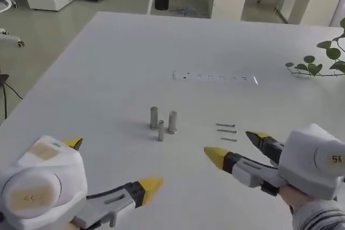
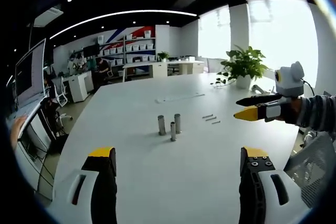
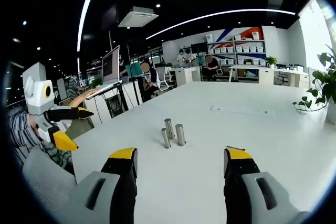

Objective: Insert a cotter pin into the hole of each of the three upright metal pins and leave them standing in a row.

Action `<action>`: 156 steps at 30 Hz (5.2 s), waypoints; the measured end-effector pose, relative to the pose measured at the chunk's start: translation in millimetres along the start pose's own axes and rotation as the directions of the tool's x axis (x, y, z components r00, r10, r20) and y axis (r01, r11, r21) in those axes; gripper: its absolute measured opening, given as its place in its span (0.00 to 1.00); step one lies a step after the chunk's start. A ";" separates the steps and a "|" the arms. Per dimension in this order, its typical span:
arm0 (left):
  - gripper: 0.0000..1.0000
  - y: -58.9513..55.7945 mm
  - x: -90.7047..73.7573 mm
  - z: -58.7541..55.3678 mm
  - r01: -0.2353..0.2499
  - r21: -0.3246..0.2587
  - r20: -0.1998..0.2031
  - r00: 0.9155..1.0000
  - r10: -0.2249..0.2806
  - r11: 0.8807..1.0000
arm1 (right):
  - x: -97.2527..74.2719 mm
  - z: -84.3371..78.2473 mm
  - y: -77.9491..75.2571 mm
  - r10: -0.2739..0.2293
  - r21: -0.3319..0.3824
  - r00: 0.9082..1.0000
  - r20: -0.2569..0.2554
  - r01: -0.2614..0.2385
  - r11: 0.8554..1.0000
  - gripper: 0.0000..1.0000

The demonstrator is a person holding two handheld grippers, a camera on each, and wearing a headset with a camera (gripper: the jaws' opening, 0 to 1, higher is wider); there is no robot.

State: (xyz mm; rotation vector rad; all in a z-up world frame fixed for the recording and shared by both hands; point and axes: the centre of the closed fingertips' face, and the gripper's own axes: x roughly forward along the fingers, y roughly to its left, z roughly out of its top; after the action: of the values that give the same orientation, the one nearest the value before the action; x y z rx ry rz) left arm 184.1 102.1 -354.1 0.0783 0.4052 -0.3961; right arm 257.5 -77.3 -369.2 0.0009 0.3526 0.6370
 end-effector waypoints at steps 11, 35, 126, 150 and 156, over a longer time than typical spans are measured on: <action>0.92 9.1 11.2 -0.3 -0.021 0.007 0.006 1.000 0.021 1.000 | 58.6 0.1 21.8 0.120 -0.092 0.992 -0.037 -0.123 0.988 0.52; 0.82 23.8 35.6 -0.6 -0.014 -0.002 0.041 0.999 0.014 1.000 | 159.2 -37.1 42.4 0.217 -0.147 0.967 -0.134 -0.236 0.961 0.21; 0.81 1.6 29.0 -6.1 0.052 0.057 -0.025 0.998 -0.051 0.997 | 80.8 -70.5 12.7 -0.084 -0.019 0.981 -0.172 0.082 0.996 0.22; 0.84 -7.5 31.2 -8.9 0.076 0.064 -0.067 0.995 -0.072 0.995 | 36.8 -50.2 -29.8 0.066 -0.079 0.946 -0.319 -0.096 0.992 0.34; 0.85 -8.0 31.5 -5.0 0.079 0.042 -0.035 0.996 -0.078 0.996 | 42.1 -50.5 -60.6 0.016 -0.139 0.920 -0.392 -0.076 0.987 0.32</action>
State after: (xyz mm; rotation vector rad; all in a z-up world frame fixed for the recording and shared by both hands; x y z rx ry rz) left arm 205.7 84.2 -371.3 0.1117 0.4332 -0.4817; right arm 307.9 -107.0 -436.8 -0.2686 0.6905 0.7100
